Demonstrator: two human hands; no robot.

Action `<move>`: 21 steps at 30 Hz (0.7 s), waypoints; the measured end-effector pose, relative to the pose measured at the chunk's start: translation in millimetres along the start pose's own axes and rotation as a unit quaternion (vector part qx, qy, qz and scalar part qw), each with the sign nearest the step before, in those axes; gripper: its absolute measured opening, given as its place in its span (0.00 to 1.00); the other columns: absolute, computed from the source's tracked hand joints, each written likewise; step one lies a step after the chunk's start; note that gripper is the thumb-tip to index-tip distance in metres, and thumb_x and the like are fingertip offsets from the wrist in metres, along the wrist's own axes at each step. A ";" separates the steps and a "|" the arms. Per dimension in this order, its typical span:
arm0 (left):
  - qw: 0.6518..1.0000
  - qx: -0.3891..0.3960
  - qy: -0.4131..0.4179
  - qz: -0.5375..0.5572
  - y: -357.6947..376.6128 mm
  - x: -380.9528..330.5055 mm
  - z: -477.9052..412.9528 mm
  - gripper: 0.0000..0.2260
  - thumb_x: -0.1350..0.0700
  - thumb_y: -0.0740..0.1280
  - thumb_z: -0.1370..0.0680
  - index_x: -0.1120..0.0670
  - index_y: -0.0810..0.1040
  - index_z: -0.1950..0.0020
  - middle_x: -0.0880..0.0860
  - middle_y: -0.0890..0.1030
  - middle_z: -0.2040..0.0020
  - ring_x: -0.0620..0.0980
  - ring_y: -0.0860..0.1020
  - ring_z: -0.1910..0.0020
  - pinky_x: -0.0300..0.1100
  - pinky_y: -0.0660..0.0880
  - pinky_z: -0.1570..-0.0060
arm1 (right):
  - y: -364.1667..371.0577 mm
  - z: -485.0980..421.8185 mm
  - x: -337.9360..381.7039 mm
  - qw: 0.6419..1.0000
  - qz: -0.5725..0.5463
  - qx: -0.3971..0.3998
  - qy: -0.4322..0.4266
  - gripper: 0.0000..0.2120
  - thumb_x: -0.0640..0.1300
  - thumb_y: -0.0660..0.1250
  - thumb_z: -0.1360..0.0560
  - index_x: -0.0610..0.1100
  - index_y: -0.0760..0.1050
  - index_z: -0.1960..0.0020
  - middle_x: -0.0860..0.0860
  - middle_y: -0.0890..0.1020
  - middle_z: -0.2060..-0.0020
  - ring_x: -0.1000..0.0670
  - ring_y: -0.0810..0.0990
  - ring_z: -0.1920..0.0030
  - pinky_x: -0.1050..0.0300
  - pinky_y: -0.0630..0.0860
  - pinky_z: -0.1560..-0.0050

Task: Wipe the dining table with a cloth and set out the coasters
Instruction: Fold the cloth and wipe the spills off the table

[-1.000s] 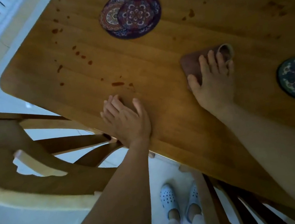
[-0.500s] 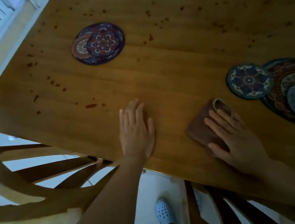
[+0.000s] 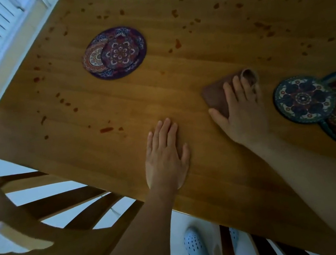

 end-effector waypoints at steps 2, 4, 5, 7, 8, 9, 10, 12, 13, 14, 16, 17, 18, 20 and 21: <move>1.000 0.003 0.000 -0.003 -0.4 -0.3 -0.3 0.27 0.40 0.50 0.17 0.49 0.55 0.20 0.47 0.53 0.20 0.43 0.44 0.21 0.45 0.40 0.23 | -1.1 -22.0 3.0 1.000 -0.006 0.001 0.023 0.38 0.66 0.47 0.22 0.41 0.57 0.22 0.40 0.58 0.23 0.41 0.52 0.22 0.40 0.45 0.23; 1.000 0.000 0.001 -0.003 -0.6 -0.3 -0.6 0.26 0.41 0.51 0.17 0.49 0.56 0.21 0.47 0.54 0.20 0.44 0.45 0.21 0.45 0.41 0.23 | -0.5 -36.9 9.5 0.999 -0.013 0.002 0.053 0.37 0.64 0.47 0.21 0.40 0.55 0.22 0.40 0.56 0.22 0.41 0.51 0.22 0.40 0.44 0.24; 1.000 -0.001 0.002 -0.002 -0.5 -0.7 -0.3 0.26 0.41 0.51 0.17 0.49 0.57 0.21 0.47 0.55 0.20 0.44 0.46 0.21 0.46 0.42 0.22 | 0.6 -41.1 13.8 0.998 -0.017 0.003 0.063 0.37 0.64 0.47 0.21 0.40 0.54 0.22 0.40 0.55 0.22 0.41 0.50 0.22 0.40 0.43 0.24; 1.000 -0.004 0.003 0.000 -0.3 -0.9 -0.3 0.26 0.42 0.52 0.17 0.49 0.58 0.21 0.47 0.56 0.20 0.44 0.47 0.21 0.47 0.43 0.22 | 2.0 -43.8 24.6 0.998 -0.019 0.011 0.059 0.37 0.64 0.47 0.22 0.41 0.54 0.21 0.40 0.55 0.22 0.41 0.49 0.22 0.40 0.43 0.24; 1.000 -0.006 0.004 0.002 0.0 -0.8 -0.4 0.25 0.42 0.52 0.17 0.50 0.58 0.21 0.47 0.56 0.20 0.44 0.48 0.21 0.47 0.44 0.22 | 2.4 -41.6 31.1 0.999 -0.018 0.014 0.038 0.37 0.64 0.47 0.22 0.42 0.54 0.21 0.41 0.55 0.22 0.41 0.49 0.22 0.40 0.43 0.24; 1.000 -0.011 0.005 0.008 -0.2 -0.6 -0.5 0.25 0.43 0.52 0.17 0.50 0.59 0.21 0.47 0.57 0.21 0.44 0.49 0.21 0.46 0.44 0.22 | 3.1 -37.1 38.0 1.000 -0.016 0.014 0.006 0.36 0.64 0.47 0.21 0.42 0.55 0.22 0.41 0.55 0.22 0.42 0.50 0.22 0.40 0.44 0.24; 1.000 -0.017 0.004 0.018 -0.9 -0.4 -0.3 0.25 0.43 0.53 0.17 0.51 0.60 0.22 0.48 0.58 0.21 0.44 0.50 0.21 0.46 0.44 0.22 | 2.6 -30.3 44.9 0.999 -0.016 0.011 -0.031 0.35 0.63 0.47 0.21 0.42 0.56 0.22 0.41 0.56 0.22 0.42 0.51 0.22 0.41 0.44 0.23; 0.999 -0.031 -0.003 0.044 -2.1 0.2 0.1 0.23 0.45 0.54 0.17 0.52 0.62 0.23 0.49 0.61 0.22 0.45 0.52 0.22 0.45 0.46 0.22 | 1.2 -11.8 53.8 0.995 -0.028 0.011 -0.098 0.35 0.62 0.48 0.22 0.43 0.58 0.22 0.42 0.59 0.23 0.43 0.52 0.22 0.41 0.46 0.23; 0.998 -0.036 -0.009 0.056 -2.6 0.7 0.8 0.23 0.45 0.54 0.17 0.52 0.62 0.24 0.49 0.61 0.22 0.46 0.54 0.22 0.46 0.48 0.22 | 1.1 -0.5 54.8 0.991 -0.037 0.016 -0.126 0.34 0.62 0.49 0.22 0.43 0.59 0.22 0.43 0.59 0.23 0.44 0.53 0.22 0.41 0.47 0.23; 0.997 -0.040 -0.014 0.068 -3.0 1.4 1.5 0.23 0.45 0.55 0.17 0.52 0.63 0.24 0.50 0.62 0.23 0.46 0.55 0.22 0.47 0.50 0.22 | 1.0 12.6 53.0 0.987 -0.046 0.023 -0.151 0.33 0.61 0.49 0.22 0.44 0.59 0.22 0.44 0.59 0.22 0.45 0.53 0.22 0.42 0.48 0.23; 0.995 -0.039 -0.024 0.088 -4.2 2.0 2.4 0.22 0.45 0.55 0.17 0.52 0.64 0.26 0.50 0.64 0.24 0.48 0.58 0.23 0.50 0.55 0.24 | 1.6 40.1 40.1 0.979 -0.055 0.043 -0.193 0.32 0.61 0.48 0.21 0.45 0.59 0.22 0.46 0.59 0.22 0.48 0.52 0.21 0.44 0.48 0.23; 0.994 -0.036 -0.027 0.095 -4.5 2.0 2.5 0.21 0.45 0.55 0.18 0.52 0.65 0.26 0.50 0.64 0.24 0.49 0.58 0.23 0.51 0.57 0.24 | 2.0 52.2 29.6 0.976 -0.055 0.049 -0.206 0.32 0.61 0.48 0.21 0.46 0.60 0.23 0.47 0.59 0.22 0.49 0.51 0.21 0.45 0.47 0.23; 0.994 -0.031 -0.031 0.099 -4.4 2.2 2.3 0.21 0.45 0.55 0.18 0.52 0.66 0.27 0.49 0.64 0.25 0.50 0.59 0.24 0.51 0.58 0.25 | 2.1 60.8 18.2 0.974 -0.053 0.055 -0.215 0.31 0.60 0.49 0.21 0.46 0.61 0.23 0.48 0.59 0.22 0.50 0.51 0.21 0.46 0.46 0.23; 0.994 -0.032 -0.029 0.099 -4.7 2.4 2.4 0.21 0.44 0.55 0.18 0.52 0.67 0.28 0.49 0.64 0.25 0.51 0.59 0.24 0.51 0.58 0.25 | 1.7 66.2 -1.0 0.974 -0.053 0.063 -0.211 0.30 0.60 0.48 0.21 0.47 0.61 0.23 0.49 0.60 0.22 0.51 0.51 0.22 0.47 0.46 0.23; 0.995 -0.038 -0.025 0.091 -4.7 1.6 2.5 0.21 0.45 0.55 0.19 0.52 0.68 0.29 0.49 0.65 0.25 0.51 0.59 0.24 0.51 0.59 0.25 | 2.1 63.7 -6.7 0.978 -0.055 0.060 -0.192 0.30 0.60 0.47 0.20 0.46 0.62 0.23 0.49 0.60 0.23 0.51 0.52 0.22 0.46 0.46 0.23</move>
Point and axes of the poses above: each hand's wrist, its own z-axis away from the middle knuckle, its own y-axis out of the palm, x = y × z, the point moved 4 cm from there along -z, towards the middle knuckle
